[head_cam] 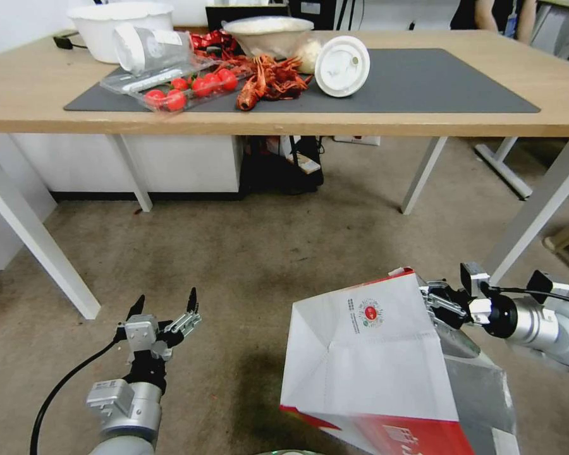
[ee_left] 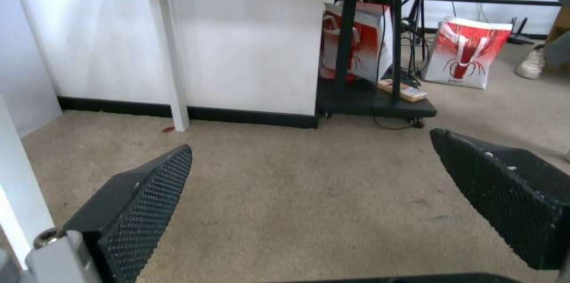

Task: Pick up the food delivery bag from the floor and place it on the table.

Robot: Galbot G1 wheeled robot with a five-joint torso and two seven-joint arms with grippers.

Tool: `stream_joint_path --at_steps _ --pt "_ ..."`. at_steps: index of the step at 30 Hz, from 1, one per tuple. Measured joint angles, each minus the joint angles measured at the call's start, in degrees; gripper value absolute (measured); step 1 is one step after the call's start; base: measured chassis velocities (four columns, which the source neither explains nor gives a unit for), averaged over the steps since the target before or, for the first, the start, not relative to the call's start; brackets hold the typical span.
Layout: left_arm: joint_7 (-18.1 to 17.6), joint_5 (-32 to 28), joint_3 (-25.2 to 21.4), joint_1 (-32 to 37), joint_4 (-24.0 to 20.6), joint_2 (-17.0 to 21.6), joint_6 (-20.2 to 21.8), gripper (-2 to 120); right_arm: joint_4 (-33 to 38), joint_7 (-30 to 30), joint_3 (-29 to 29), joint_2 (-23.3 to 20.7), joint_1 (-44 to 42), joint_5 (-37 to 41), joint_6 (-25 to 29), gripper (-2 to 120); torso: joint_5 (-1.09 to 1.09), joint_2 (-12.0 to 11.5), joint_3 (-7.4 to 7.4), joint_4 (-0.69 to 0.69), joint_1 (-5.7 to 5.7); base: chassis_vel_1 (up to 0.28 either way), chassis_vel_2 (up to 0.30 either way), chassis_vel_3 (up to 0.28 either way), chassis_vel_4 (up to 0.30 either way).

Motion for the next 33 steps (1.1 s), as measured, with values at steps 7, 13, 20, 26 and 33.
stream_joint_path --at_steps 7,13,20,26,33 --pt "-1.22 -0.7 -0.28 -0.15 0.0 0.19 0.54 100 -0.01 -0.51 0.22 -0.01 -0.13 -0.81 -0.22 0 0.0 0.0 0.0 0.0 0.0 0.0 0.0 0.0 0.0" --pt "-2.94 -1.42 0.0 -0.33 -0.1 0.51 1.25 100 -0.2 -0.64 0.42 0.32 -0.47 -1.35 -0.21 0 0.0 0.0 0.01 0.0 0.0 0.0 0.0 0.0 0.0" --pt "-4.62 -4.5 -0.13 -0.43 -1.73 1.23 3.29 100 -0.12 -1.92 1.29 0.67 -1.16 -2.15 -0.38 0 0.01 0.15 0.15 0.0 0.0 0.0 0.0 0.0 0.0" --pt "-4.21 -4.35 0.13 -0.19 -0.99 0.86 2.37 100 0.58 -2.36 1.93 1.21 -2.05 -2.54 -0.43 0 0.0 0.57 0.54 0.0 0.01 0.0 0.0 0.0 0.0" --pt "-4.12 -3.91 -0.08 -0.15 -1.15 0.74 2.31 100 0.62 -2.6 2.52 1.45 -2.47 -3.04 -0.19 0 0.0 2.27 2.16 -0.01 0.1 0.0 0.0 0.0 0.0"
